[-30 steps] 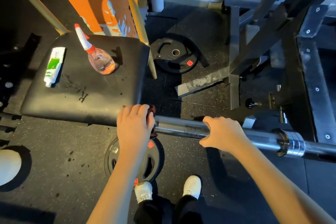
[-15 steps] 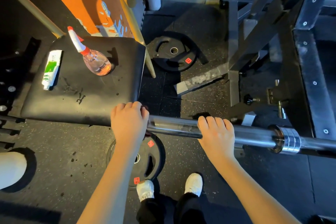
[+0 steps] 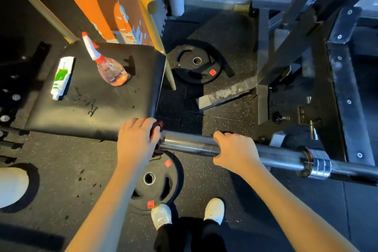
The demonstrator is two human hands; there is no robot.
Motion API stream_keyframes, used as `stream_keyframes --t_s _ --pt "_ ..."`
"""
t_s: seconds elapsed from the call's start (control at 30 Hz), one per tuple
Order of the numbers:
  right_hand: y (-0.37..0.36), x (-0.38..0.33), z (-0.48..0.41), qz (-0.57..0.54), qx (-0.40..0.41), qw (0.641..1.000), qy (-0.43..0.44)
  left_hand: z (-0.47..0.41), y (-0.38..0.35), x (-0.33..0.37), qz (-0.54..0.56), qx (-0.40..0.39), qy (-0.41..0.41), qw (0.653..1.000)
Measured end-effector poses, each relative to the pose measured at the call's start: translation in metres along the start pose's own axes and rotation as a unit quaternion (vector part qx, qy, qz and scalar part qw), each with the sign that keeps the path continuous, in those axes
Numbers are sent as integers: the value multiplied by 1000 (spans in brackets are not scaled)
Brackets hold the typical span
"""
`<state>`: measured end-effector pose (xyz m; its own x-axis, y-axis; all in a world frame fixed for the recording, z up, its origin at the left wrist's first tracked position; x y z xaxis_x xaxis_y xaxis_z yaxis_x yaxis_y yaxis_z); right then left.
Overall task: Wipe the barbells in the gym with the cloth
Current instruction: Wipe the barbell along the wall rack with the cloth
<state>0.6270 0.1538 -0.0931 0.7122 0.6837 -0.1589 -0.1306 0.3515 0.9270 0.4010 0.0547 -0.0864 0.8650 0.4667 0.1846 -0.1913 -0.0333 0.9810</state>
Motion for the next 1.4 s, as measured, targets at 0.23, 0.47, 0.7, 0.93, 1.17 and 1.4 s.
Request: stream_keyframes --t_s 0.23,0.47,0.7,0.93,1.17,1.4 --pt "-26 -6 11 39 140 989 -24 33 -9 65 27 -13 -7 1000" --pt "-9 -2 17 -41 -3 999 -3 34 2 47 219 -66 -45 972" --pt "-1 -98 -5 -103 130 979 122 31 13 -2 267 -50 51 961" --pt "-2 -70 -3 -116 161 980 -7 30 11 -1 201 -84 41 975" --pt "-12 -81 6 -105 182 970 -121 27 2 -1 153 -63 16 986" --pt "-10 -83 -2 -110 167 980 -17 27 -1 -3 118 -46 -7 992"
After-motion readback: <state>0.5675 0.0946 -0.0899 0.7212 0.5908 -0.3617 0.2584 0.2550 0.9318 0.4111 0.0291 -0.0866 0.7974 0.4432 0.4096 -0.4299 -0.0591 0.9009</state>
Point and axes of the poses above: each hand's wrist, its own z-axis away from the middle knuckle, its own y-axis out of the back of the hand, x = y × z, the point moved 2 cm from there along -z, towards the middle knuckle, and after that the axes turned 3 degrees about y, right-handed, at the moved point
